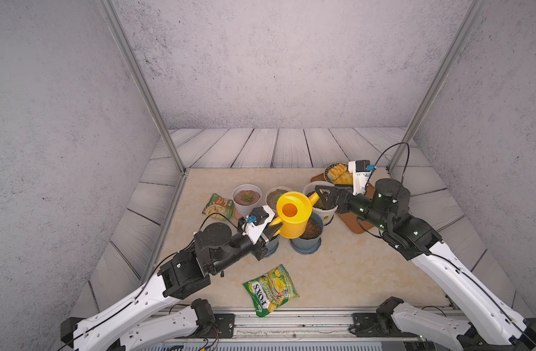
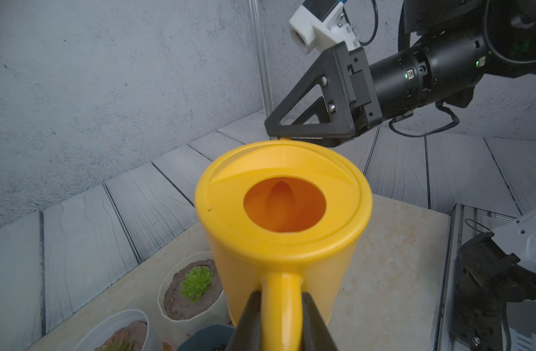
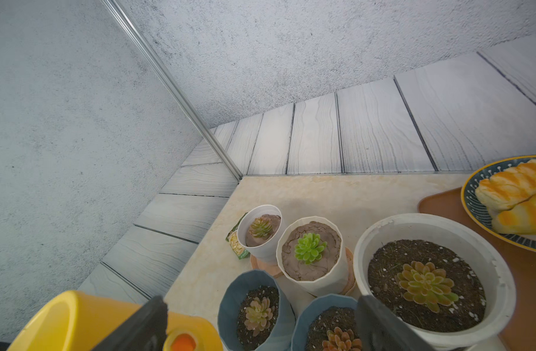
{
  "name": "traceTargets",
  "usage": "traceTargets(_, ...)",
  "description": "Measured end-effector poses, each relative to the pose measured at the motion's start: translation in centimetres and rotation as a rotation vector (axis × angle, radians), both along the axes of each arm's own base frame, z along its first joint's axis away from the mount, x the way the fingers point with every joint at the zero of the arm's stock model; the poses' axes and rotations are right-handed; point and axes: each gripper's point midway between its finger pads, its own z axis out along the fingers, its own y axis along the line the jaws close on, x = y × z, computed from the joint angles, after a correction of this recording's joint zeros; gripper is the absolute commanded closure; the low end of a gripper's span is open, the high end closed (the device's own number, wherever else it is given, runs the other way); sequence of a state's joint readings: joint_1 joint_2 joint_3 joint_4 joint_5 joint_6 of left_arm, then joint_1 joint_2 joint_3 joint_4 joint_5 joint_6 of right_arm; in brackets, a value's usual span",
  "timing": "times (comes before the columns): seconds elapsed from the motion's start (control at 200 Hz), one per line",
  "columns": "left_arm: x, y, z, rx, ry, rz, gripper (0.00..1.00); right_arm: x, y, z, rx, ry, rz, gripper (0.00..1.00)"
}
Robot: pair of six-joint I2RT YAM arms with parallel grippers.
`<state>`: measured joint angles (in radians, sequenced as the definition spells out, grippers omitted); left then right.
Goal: Water the succulent around the soil edge
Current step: Pick up the watering can from the center of the board.
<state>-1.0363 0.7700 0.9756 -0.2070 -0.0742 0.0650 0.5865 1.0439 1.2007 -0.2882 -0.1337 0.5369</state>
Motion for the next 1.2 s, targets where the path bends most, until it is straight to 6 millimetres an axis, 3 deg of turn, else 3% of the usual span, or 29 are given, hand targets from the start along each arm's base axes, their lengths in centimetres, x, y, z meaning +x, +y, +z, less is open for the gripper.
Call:
traceTargets(0.285, -0.7, 1.8, 3.6, -0.114, -0.088, 0.015, 1.00, -0.2, 3.2, 0.7, 0.044, 0.001, 0.060, 0.01)
traceTargets(0.505, -1.4, 3.4, 4.8, -0.180, -0.135, 0.029, 1.00, -0.7, 5.4, -0.2, 0.029, 0.022, 0.096, 0.01)
traceTargets(0.771, -2.5, 5.5, 6.8, -0.284, -0.203, 0.043, 1.00, -2.2, 9.6, -1.9, -0.015, 0.064, 0.184, 0.01)
traceTargets(0.871, -2.4, 5.7, 6.6, -0.290, -0.210, 0.051, 1.00, -3.0, 10.9, -1.6, -0.016, 0.060, 0.222, 0.01)
traceTargets(1.051, -2.8, 6.3, 6.0, -0.325, -0.229, 0.051, 1.00, -3.9, 11.3, -1.1, -0.027, 0.043, 0.250, 0.01)
traceTargets(1.201, -3.3, 7.5, 5.8, -0.360, -0.245, 0.064, 1.00, -5.0, 9.8, 0.3, -0.036, -0.004, 0.258, 0.01)
